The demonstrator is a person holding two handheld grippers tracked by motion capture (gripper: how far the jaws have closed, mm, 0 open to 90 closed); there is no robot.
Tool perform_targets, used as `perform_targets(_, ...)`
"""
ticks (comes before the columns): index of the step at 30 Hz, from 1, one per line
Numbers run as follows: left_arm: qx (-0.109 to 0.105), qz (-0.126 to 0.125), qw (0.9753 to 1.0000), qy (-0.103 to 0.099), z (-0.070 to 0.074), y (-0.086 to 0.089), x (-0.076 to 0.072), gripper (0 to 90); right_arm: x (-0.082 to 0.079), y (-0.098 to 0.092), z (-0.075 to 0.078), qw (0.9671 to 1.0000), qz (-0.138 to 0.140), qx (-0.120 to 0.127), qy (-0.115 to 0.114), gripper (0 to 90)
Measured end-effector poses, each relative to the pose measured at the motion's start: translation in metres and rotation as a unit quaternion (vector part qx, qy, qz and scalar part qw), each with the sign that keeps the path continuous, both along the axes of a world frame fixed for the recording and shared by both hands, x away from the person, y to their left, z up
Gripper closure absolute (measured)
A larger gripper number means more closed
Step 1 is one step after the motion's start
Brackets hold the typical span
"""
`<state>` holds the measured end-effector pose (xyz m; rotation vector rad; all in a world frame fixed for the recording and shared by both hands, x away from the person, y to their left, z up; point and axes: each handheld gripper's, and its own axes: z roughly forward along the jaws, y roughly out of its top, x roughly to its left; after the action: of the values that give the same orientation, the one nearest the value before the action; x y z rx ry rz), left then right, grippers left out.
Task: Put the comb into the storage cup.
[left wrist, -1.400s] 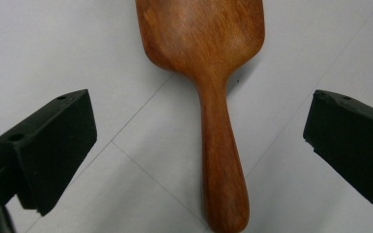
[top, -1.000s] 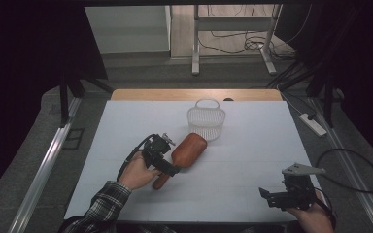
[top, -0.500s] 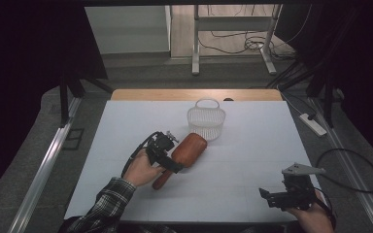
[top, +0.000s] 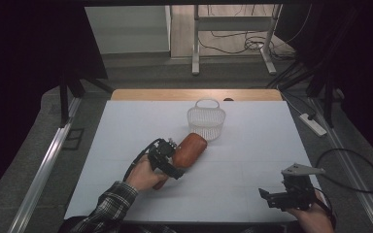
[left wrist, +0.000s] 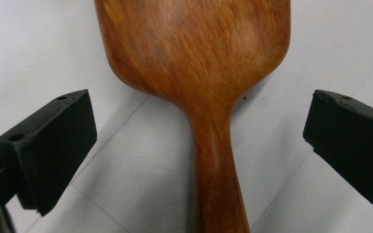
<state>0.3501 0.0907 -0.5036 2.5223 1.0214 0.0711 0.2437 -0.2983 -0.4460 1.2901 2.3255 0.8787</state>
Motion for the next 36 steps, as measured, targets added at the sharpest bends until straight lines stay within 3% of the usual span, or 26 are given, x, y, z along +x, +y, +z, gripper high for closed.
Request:
perform_targets(8,0.015,-0.002,0.9999,0.007,-0.0053,-0.0014,-0.0017,2.4,-0.0003,0.0004,0.0,1.0,0.002,-0.002,0.0,1.5)
perform_targets(12,0.024,-0.005,0.9997,0.002,-0.0049,-0.0014,-0.0041,13.7,-0.0003,0.0007,-0.0001,1.0,0.003,-0.003,0.0,1.6)
perform_targets(14,0.02,-0.004,0.9998,-0.001,-0.0031,-0.0008,-0.0047,22.7,-0.0003,0.0009,-0.0001,1.0,0.003,-0.005,0.001,1.6)
perform_targets(15,0.014,-0.005,0.9999,0.0,-0.0021,-0.0004,-0.0049,31.6,-0.0003,0.001,-0.0002,1.0,0.002,-0.004,0.0,1.7)
perform_targets(20,0.007,-0.005,0.9999,0.011,-0.0021,0.0007,-0.0043,44.0,-0.0001,0.001,-0.0002,1.0,0.002,-0.006,0.001,1.8)
perform_targets(29,-0.006,0.006,0.9996,0.027,-0.0018,0.0037,-0.0016,57.2,0.0002,0.0013,-0.0005,1.0,0.0,-0.007,0.003,2.2)
perform_targets(36,-0.003,0.005,0.9993,0.037,-0.0025,0.0047,-0.0014,66.7,0.0004,0.0015,-0.0006,1.0,-0.001,-0.007,0.005,2.7)
